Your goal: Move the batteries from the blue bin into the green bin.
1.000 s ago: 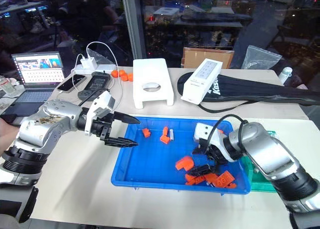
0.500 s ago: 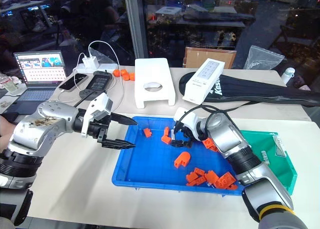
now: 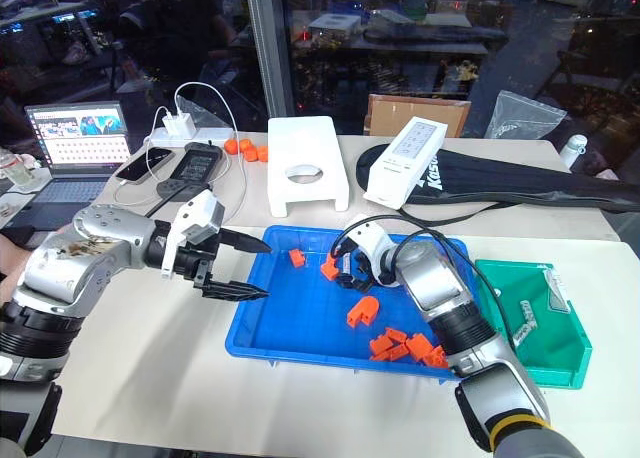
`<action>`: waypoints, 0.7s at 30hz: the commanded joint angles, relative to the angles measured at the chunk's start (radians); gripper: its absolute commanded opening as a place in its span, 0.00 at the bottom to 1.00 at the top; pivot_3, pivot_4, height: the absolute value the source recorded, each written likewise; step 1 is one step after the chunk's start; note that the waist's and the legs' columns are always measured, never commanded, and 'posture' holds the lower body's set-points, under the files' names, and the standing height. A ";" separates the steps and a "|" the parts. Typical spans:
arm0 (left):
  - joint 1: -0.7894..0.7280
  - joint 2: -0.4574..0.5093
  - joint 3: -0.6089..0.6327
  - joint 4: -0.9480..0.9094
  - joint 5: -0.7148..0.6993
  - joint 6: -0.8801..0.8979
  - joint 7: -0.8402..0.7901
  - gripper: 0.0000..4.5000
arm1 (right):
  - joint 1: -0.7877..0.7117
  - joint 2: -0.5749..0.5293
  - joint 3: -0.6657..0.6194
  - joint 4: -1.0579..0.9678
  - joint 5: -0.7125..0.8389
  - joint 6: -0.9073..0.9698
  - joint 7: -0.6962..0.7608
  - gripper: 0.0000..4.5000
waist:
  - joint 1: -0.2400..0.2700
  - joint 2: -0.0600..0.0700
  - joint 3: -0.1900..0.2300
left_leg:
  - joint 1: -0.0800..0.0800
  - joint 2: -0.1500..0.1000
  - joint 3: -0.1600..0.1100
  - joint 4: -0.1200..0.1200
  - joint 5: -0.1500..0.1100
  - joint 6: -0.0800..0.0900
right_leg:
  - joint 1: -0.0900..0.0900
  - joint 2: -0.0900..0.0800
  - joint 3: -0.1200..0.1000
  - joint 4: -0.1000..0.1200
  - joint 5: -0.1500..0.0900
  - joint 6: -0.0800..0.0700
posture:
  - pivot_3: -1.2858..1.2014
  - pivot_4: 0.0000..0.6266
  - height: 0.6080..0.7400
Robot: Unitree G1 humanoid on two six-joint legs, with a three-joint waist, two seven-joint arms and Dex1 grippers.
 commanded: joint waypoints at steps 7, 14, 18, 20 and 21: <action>-0.015 -0.005 0.010 -0.011 0.010 -0.019 -0.005 1.00 | 0.036 -0.022 0.024 -0.079 -0.008 0.025 -0.024 0.28 | -0.001 0.000 0.000 | 0.000 0.000 0.000 0.000 0.000 0.000 | 0.000 0.000 0.000 0.000 -0.001 0.001 | 0.52 0.24 0.74; -0.016 -0.011 0.009 -0.010 0.010 -0.018 -0.004 1.00 | 0.022 -0.139 0.040 -0.181 0.015 0.015 0.079 0.04 | 0.000 0.000 0.000 | 0.000 0.000 0.000 0.000 0.000 0.000 | 0.000 0.000 0.000 0.000 -0.001 0.002 | 0.52 0.24 0.74; -0.018 -0.016 0.008 -0.007 0.011 -0.020 -0.005 1.00 | 0.015 -0.209 -0.008 -0.269 0.054 0.063 0.125 0.04 | 0.000 0.000 0.000 | 0.000 0.000 0.000 0.000 0.000 0.000 | 0.000 0.000 0.000 -0.001 -0.002 0.003 | 0.52 0.24 0.74; -0.023 -0.023 0.005 0.001 0.011 -0.025 -0.010 1.00 | 0.008 -0.265 -0.070 -0.343 0.100 0.109 0.159 0.04 | 0.000 0.000 0.000 | 0.000 0.000 0.000 -0.001 0.000 0.000 | 0.000 0.000 0.000 -0.001 -0.002 0.003 | 0.52 0.24 0.74; -0.026 -0.027 0.003 0.006 0.012 -0.027 -0.011 1.00 | 0.008 -0.288 -0.096 -0.366 0.119 0.127 0.169 0.04 | 0.001 0.000 0.000 | -0.001 0.000 0.000 -0.001 0.000 0.000 | -0.001 0.000 0.000 -0.001 -0.002 0.003 | 0.52 0.24 0.74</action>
